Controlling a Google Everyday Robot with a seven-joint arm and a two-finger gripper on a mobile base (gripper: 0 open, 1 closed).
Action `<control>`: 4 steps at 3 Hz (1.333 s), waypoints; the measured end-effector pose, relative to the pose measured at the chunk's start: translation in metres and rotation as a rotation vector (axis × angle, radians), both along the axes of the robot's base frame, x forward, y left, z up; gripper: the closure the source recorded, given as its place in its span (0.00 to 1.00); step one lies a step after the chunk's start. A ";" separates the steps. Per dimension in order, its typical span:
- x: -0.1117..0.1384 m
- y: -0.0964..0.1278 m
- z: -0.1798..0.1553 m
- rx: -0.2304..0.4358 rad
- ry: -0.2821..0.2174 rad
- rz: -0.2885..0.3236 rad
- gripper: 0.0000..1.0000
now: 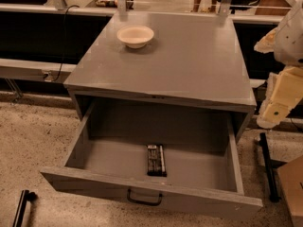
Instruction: Pick rxbar chocolate from top drawer and place on counter
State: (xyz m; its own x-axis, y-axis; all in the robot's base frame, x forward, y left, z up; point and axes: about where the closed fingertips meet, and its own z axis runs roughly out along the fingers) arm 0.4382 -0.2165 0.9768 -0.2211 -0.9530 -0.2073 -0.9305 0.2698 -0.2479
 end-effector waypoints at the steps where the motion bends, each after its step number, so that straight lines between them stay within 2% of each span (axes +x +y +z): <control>1: 0.000 0.000 0.000 0.000 0.000 0.000 0.00; 2: 0.017 0.028 0.002 -0.053 -0.030 0.083 0.00; 3: 0.033 0.098 -0.003 -0.120 -0.088 0.304 0.00; 4: 0.053 0.144 -0.026 -0.094 -0.142 0.498 0.00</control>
Offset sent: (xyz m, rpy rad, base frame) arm 0.0463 0.0750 0.0008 -0.1449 -0.0596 0.2269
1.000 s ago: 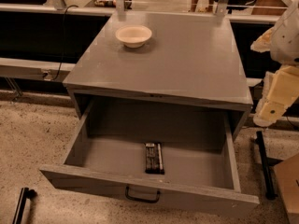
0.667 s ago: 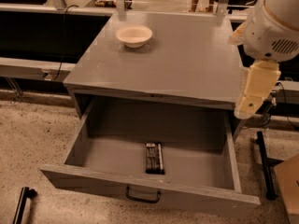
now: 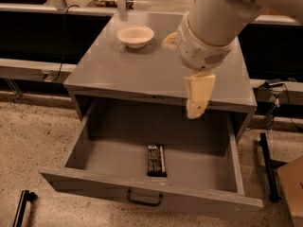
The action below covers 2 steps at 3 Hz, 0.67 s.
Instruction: Pick rxbar chocolate from top drawer and place on counter
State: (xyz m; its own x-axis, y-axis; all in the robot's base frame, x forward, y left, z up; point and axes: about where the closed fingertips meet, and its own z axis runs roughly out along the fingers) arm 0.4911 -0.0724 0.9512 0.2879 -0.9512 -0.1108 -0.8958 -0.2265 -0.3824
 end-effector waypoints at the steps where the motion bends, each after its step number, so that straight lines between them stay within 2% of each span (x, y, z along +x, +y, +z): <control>1: 0.013 0.014 0.010 0.039 -0.084 0.080 0.00; 2: 0.014 0.021 0.002 -0.058 -0.050 0.128 0.00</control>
Offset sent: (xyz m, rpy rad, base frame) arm 0.0009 0.0173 -0.0186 -0.2612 0.0871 0.2070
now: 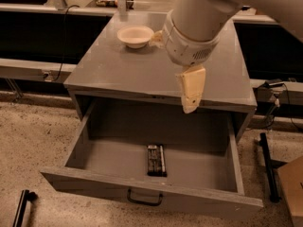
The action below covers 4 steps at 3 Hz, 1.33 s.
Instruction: Pick rxbar chocolate from top drawer and place on counter
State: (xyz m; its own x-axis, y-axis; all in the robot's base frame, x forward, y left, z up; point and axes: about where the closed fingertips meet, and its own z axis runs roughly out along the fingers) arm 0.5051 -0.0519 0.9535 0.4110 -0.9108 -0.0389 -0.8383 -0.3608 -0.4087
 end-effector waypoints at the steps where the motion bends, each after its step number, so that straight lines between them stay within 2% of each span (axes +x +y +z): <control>1: -0.003 0.005 -0.049 -0.081 0.097 0.121 0.00; 2: 0.007 0.017 -0.099 -0.063 0.146 0.305 0.00; 3: 0.008 0.017 -0.104 -0.084 0.136 0.391 0.00; 4: 0.015 0.018 -0.118 -0.075 0.159 0.404 0.00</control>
Offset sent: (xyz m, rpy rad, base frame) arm 0.0154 0.0275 -0.1643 -0.0707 0.1872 0.7257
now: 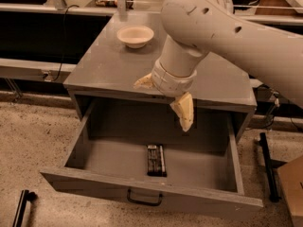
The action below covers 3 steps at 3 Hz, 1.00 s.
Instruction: Pick rxbar chocolate from top drawer and place on counter
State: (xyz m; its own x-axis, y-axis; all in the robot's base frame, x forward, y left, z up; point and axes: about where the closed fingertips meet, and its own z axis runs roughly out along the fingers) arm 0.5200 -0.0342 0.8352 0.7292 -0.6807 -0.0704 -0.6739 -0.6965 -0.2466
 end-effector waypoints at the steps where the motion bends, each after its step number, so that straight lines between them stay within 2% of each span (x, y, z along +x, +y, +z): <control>1: 0.004 0.014 -0.059 -0.001 0.026 0.122 0.00; 2: 0.000 0.034 -0.116 0.017 0.036 0.320 0.00; 3: 0.000 0.034 -0.118 0.016 0.030 0.356 0.00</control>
Offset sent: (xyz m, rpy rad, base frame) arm -0.0044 0.0544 -0.1785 0.0389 0.0392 0.5605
